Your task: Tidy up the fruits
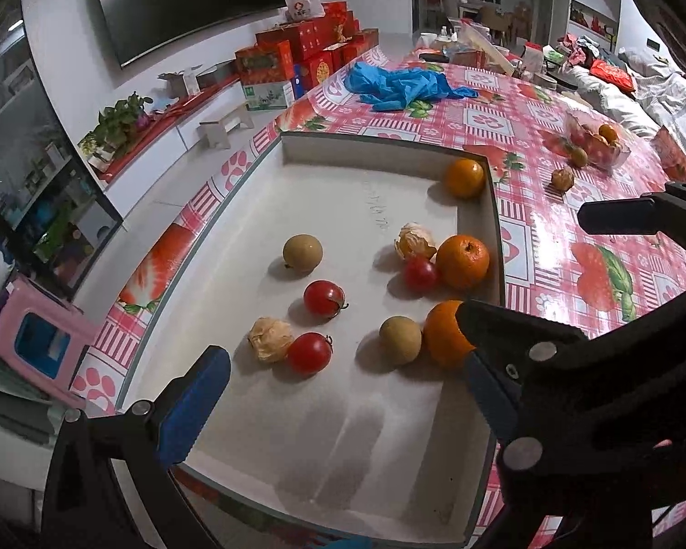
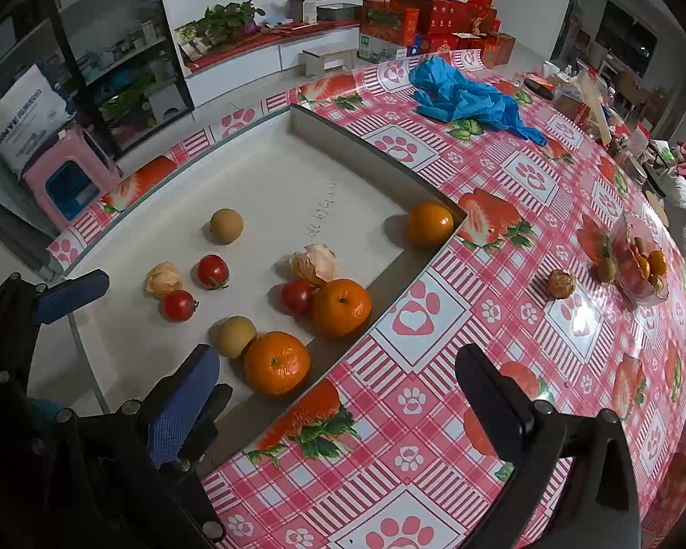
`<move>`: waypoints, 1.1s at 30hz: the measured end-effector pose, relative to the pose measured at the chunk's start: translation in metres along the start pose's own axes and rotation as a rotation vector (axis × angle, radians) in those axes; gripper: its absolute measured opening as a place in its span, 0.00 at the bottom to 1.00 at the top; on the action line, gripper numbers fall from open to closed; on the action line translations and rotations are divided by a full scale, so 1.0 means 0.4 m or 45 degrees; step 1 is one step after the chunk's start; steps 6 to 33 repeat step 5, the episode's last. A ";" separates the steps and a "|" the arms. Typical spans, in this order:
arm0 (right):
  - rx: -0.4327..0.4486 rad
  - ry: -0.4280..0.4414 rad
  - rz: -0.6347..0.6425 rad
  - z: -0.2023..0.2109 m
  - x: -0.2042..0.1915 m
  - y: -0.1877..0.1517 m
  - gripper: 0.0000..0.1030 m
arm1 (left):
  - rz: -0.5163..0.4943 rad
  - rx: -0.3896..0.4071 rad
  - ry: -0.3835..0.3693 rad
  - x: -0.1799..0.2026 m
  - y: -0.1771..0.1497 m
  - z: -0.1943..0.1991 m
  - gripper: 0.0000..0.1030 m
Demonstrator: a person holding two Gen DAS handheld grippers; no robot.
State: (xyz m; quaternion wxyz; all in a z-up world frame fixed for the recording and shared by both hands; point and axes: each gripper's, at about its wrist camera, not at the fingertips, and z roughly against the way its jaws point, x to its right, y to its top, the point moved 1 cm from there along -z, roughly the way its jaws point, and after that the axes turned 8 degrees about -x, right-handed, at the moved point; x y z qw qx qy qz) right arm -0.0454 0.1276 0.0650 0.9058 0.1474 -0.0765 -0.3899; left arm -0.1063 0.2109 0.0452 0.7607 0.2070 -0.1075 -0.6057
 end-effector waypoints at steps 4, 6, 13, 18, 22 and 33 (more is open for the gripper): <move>0.003 0.000 -0.003 0.002 -0.001 -0.001 1.00 | -0.013 0.010 0.011 0.005 -0.002 0.005 1.00; 0.005 0.002 -0.004 0.002 0.000 -0.001 1.00 | -0.016 0.008 0.008 0.007 -0.002 0.005 1.00; 0.005 0.002 -0.004 0.002 0.000 -0.001 1.00 | -0.016 0.008 0.008 0.007 -0.002 0.005 1.00; 0.005 0.002 -0.004 0.002 0.000 -0.001 1.00 | -0.016 0.008 0.008 0.007 -0.002 0.005 1.00; 0.005 0.002 -0.004 0.002 0.000 -0.001 1.00 | -0.016 0.008 0.008 0.007 -0.002 0.005 1.00; 0.005 0.002 -0.004 0.002 0.000 -0.001 1.00 | -0.016 0.008 0.008 0.007 -0.002 0.005 1.00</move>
